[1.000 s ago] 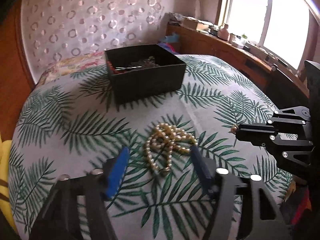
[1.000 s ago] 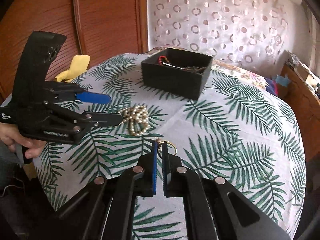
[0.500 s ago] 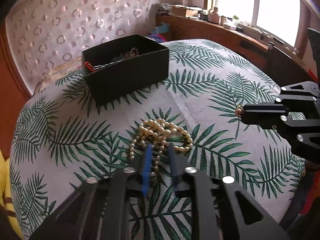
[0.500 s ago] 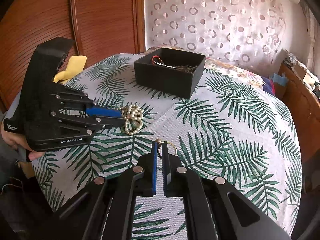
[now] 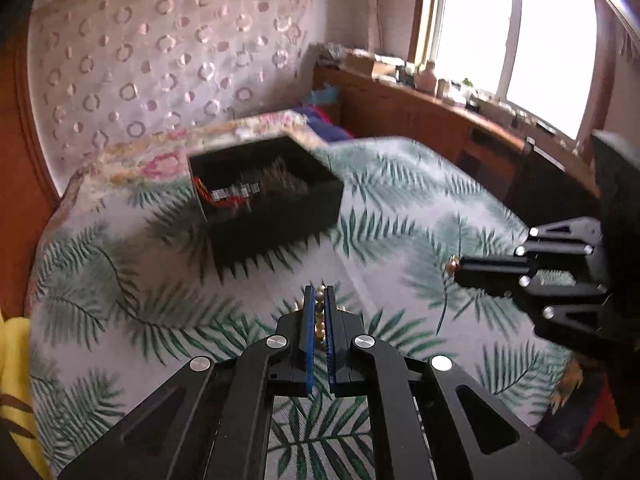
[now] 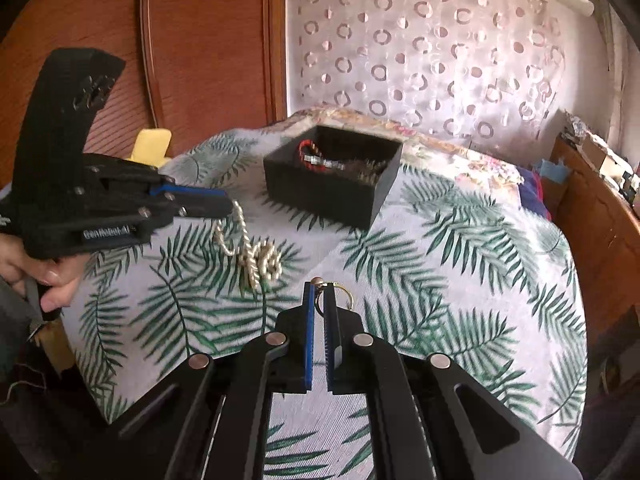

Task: Organize jewelry
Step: 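Grasp the last pearl necklace with the left tool while the right tool holds the ring, then carry both pieces into the black box and open both tools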

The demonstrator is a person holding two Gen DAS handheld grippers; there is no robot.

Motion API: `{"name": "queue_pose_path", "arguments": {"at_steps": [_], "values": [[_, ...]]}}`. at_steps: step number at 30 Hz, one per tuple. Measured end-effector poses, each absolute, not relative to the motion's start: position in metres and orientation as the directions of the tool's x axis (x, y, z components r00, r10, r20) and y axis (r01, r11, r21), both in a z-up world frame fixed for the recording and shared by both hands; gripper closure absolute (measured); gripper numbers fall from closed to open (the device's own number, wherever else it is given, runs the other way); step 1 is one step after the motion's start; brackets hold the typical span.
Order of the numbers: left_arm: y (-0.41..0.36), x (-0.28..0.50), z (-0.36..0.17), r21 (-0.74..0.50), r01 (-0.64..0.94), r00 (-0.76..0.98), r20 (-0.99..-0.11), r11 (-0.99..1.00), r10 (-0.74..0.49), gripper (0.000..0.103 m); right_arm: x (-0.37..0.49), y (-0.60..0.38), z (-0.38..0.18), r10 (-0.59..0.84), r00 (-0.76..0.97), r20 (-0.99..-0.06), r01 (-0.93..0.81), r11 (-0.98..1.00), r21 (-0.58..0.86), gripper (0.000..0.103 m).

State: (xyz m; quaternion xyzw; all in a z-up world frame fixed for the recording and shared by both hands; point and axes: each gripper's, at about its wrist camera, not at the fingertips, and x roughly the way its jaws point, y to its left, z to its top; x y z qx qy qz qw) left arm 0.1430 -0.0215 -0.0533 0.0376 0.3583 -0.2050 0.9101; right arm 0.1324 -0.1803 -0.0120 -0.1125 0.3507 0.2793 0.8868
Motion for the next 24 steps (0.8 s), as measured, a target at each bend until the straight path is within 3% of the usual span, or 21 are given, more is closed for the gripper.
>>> {"name": "queue_pose_path", "arguments": {"at_steps": [24], "values": [[-0.015,0.187,0.082,0.004,0.361,0.815,-0.487,0.933,-0.313,0.100,0.185,-0.155,0.064,0.473,0.676,-0.566,-0.608,0.791,-0.065,0.098]]}}
